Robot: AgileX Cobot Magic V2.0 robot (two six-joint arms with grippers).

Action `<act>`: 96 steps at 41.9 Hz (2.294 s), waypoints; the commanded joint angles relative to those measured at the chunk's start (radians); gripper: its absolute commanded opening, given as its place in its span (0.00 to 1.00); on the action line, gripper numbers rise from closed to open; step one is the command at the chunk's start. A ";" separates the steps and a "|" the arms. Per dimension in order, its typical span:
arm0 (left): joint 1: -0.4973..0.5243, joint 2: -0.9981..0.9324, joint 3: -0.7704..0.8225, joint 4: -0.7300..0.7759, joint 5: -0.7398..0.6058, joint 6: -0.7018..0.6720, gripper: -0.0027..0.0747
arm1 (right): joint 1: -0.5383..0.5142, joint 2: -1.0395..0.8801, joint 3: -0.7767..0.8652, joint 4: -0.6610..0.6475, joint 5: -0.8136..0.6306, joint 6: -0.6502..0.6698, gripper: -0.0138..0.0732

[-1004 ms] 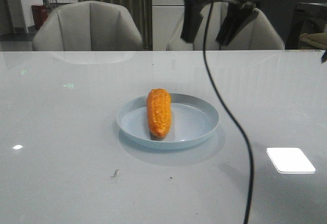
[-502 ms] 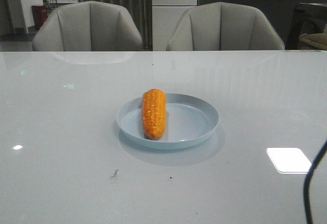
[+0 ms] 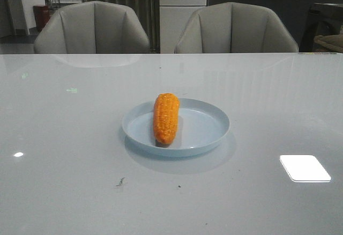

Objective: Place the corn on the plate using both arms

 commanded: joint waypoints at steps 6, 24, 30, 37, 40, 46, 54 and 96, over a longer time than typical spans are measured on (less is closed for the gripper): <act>0.001 -0.024 -0.027 -0.015 -0.005 0.001 0.53 | -0.008 -0.125 0.186 0.049 -0.177 -0.002 0.78; 0.001 -0.024 -0.027 -0.015 -0.019 0.001 0.53 | 0.085 -0.177 0.332 0.075 -0.312 -0.010 0.78; 0.001 -0.028 -0.027 -0.015 -0.091 0.001 0.49 | 0.085 -0.177 0.332 0.075 -0.335 -0.010 0.78; -0.014 -0.054 -0.027 -0.015 -0.117 0.026 0.18 | 0.085 -0.177 0.332 0.075 -0.331 -0.010 0.78; -0.031 -0.076 -0.027 -0.013 -0.139 0.032 0.16 | 0.085 -0.177 0.332 0.075 -0.329 -0.010 0.78; -0.051 -0.124 -0.027 -0.013 -0.161 0.035 0.16 | 0.085 -0.177 0.332 0.075 -0.329 -0.010 0.78; -0.076 -0.232 0.025 -0.013 -0.269 0.092 0.16 | 0.085 -0.177 0.332 0.075 -0.329 -0.010 0.78; -0.120 -0.724 0.718 -0.235 -0.555 0.094 0.16 | 0.085 -0.177 0.332 0.075 -0.325 -0.010 0.78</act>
